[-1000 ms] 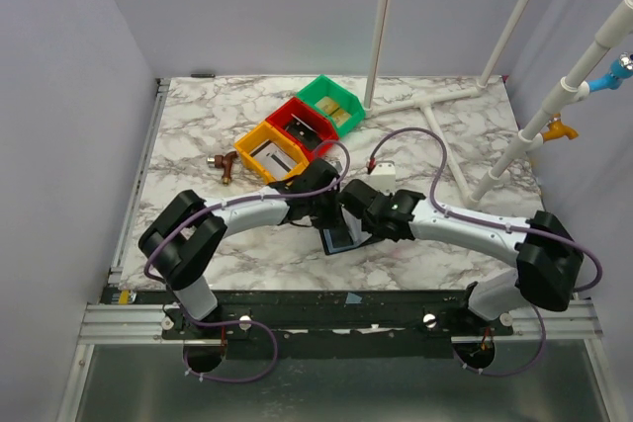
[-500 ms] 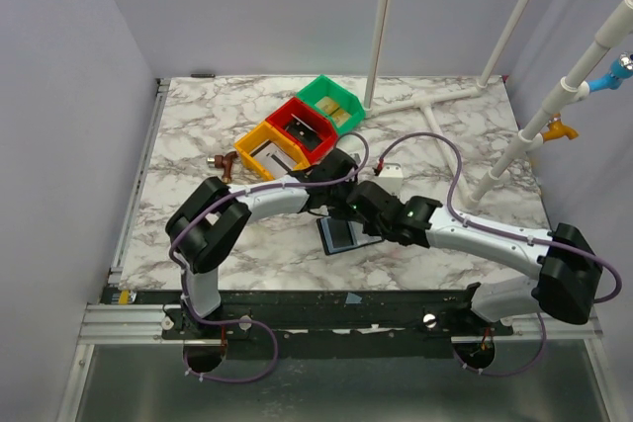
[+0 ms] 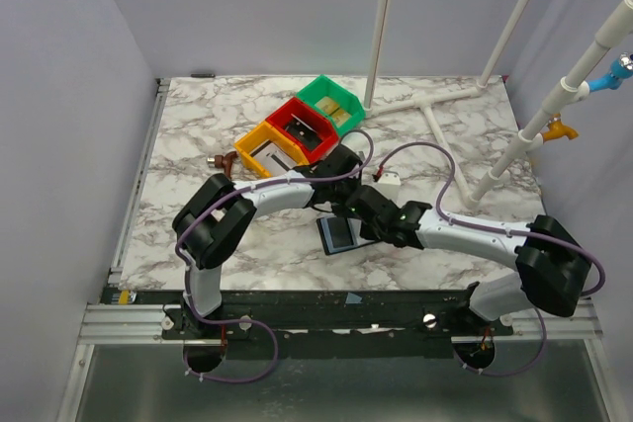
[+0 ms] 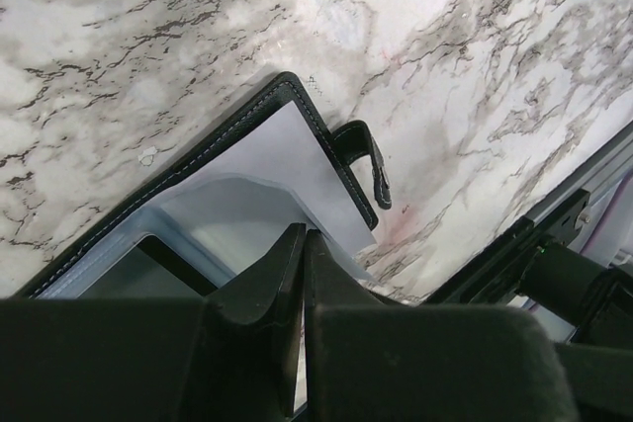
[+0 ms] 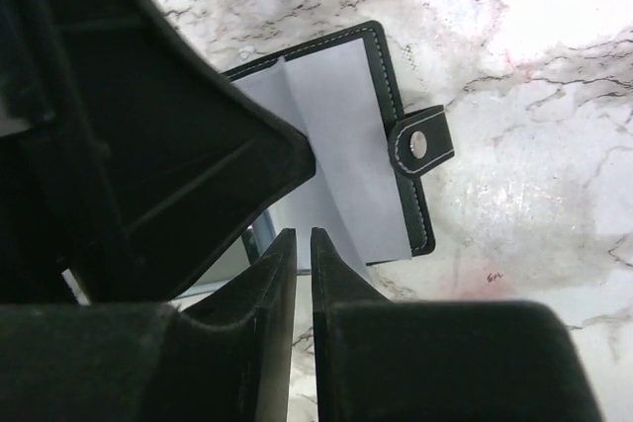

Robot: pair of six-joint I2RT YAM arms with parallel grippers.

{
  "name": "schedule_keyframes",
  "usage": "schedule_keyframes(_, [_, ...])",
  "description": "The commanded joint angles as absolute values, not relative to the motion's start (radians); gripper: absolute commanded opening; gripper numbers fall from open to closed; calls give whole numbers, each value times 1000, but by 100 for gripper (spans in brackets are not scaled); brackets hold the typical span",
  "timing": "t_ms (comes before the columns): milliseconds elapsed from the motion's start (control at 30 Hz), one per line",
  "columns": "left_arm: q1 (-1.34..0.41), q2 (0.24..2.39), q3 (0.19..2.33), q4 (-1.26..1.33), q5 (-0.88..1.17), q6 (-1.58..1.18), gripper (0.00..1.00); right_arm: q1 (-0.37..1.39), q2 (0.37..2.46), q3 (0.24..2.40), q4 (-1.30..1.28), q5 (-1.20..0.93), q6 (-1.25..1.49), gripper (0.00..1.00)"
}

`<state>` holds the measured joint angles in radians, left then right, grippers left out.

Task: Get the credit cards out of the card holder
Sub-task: Remove the credit card from the card holder.

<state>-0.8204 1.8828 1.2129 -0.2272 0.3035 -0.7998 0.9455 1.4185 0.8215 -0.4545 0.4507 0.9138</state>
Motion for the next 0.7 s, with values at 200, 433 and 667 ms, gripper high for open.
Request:
schedule_keyframes(200, [-777,1776,1149,-258,272,-761,8,829,1452,743,-313,356,907,12])
schedule_keyframes(433, [-766,1659,1034,-278,216,-735,8,796,1460,744,-287,286,877,10])
schedule_keyframes(667, [-749,1568,888,-248,199,-738,8,797,1451,776,-259,196,824,11])
